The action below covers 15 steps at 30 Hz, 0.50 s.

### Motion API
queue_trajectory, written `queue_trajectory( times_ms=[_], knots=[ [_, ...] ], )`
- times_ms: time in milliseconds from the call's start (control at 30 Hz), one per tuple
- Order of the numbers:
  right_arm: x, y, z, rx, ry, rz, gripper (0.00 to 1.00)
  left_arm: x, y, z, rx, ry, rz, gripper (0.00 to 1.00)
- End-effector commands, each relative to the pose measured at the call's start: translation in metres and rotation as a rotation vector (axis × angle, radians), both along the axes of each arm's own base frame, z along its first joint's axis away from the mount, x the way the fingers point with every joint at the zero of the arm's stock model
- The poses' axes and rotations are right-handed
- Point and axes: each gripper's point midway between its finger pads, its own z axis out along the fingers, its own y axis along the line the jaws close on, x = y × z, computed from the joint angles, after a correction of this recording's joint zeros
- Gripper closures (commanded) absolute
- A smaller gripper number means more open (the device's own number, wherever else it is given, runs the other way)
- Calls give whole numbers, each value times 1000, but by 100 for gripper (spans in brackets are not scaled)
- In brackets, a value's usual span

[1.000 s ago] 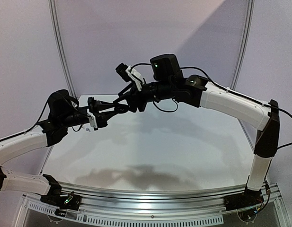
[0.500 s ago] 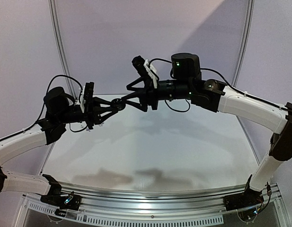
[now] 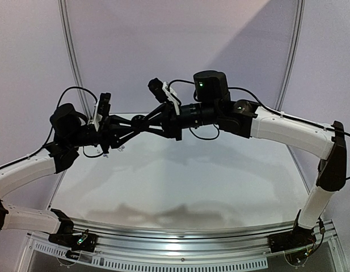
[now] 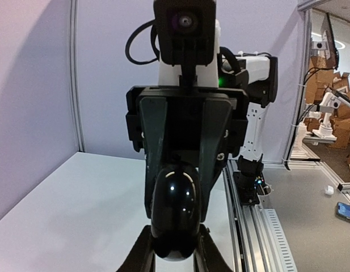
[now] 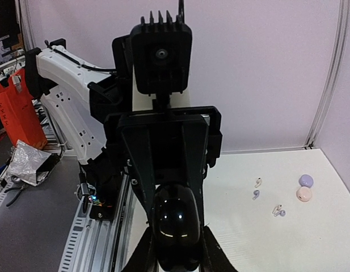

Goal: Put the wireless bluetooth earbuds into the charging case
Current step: Pass from the left arm to the right, then place the charging case with the earbuds at the center of the board.

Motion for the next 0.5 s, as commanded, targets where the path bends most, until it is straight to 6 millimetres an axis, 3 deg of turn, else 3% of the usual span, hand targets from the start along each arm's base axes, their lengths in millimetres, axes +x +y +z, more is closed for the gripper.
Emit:
queue_trajectory(
  times_ms=[0, 133, 167, 200, 233, 267, 300, 467],
  knots=[
    [-3, 5, 6, 10, 10, 28, 85, -3, 2, 5, -8, -15, -7, 100],
    [-2, 5, 5, 5, 21, 21, 92, 2, 3, 2, -2, -3, 20, 97],
    [-1, 4, 4, 3, 22, 17, 92, 6, 4, 1, 1, 6, 47, 73],
    [1, 4, 3, -1, 25, 7, 93, 11, 6, -1, 3, 16, 81, 58],
    [4, 2, 3, -1, 27, -6, 93, 16, 8, -2, 7, 23, 116, 36],
    [9, 0, 1, -4, 40, -28, 93, 22, 10, -4, 13, 26, 153, 6],
    [18, -3, -3, -8, 58, -59, 92, 27, 12, -6, 22, 24, 189, 1],
    [83, -41, -43, -36, 262, -297, 95, 58, 30, -23, 90, 7, 408, 1]
  ],
)
